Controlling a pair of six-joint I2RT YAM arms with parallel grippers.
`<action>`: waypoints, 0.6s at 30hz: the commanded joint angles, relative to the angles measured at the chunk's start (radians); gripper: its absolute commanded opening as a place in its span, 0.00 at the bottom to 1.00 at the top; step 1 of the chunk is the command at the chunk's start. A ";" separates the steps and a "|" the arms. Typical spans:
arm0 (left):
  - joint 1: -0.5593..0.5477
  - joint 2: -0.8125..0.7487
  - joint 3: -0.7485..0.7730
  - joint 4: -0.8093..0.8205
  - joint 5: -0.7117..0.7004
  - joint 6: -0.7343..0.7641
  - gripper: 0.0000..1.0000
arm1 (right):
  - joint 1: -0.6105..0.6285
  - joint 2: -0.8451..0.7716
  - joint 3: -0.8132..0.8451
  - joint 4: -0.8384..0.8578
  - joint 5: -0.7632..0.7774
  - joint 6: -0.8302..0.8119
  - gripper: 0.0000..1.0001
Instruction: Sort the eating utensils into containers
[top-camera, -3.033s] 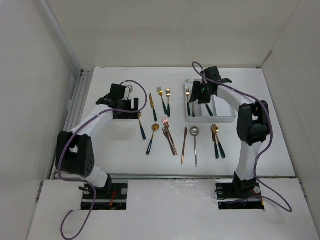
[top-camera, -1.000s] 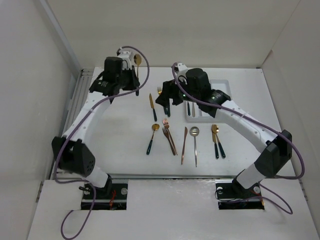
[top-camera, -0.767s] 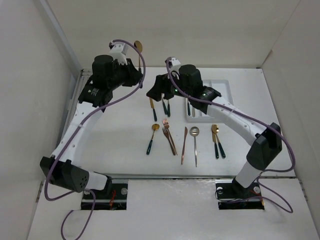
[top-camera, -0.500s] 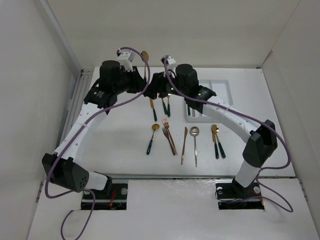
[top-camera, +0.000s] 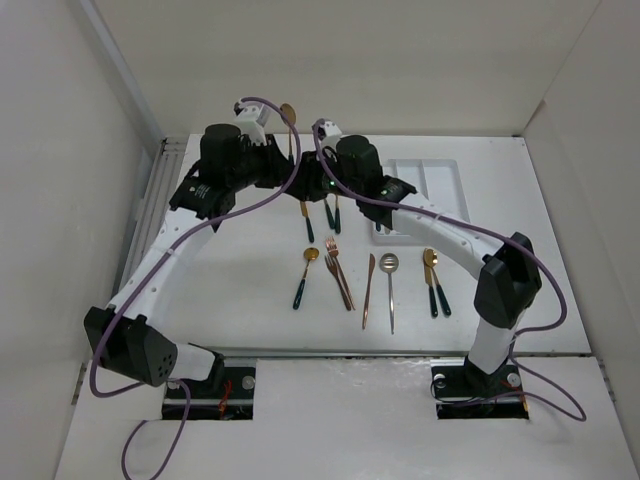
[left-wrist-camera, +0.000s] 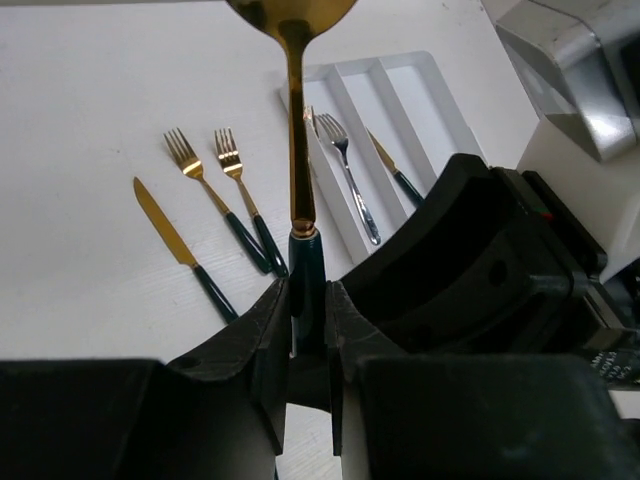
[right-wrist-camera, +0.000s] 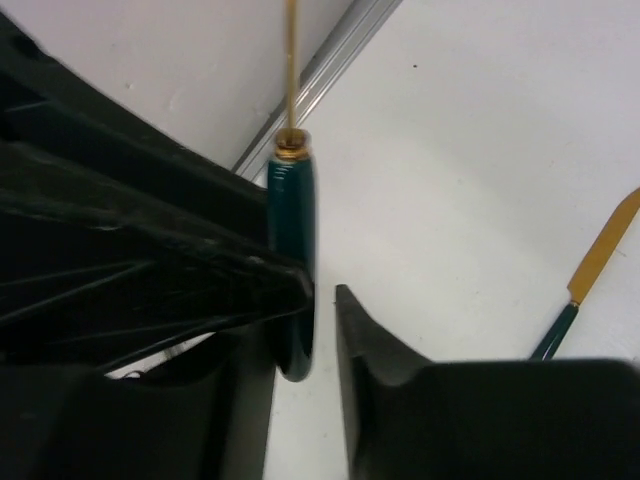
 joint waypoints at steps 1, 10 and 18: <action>-0.007 -0.059 -0.046 0.010 0.027 -0.011 0.00 | 0.004 -0.013 0.068 0.078 0.047 0.011 0.28; -0.007 -0.082 -0.100 0.010 0.018 -0.020 0.00 | 0.004 -0.013 0.059 0.078 0.047 0.022 0.14; -0.007 -0.053 -0.091 -0.010 0.041 -0.020 0.91 | -0.040 -0.073 -0.001 0.078 0.049 0.022 0.00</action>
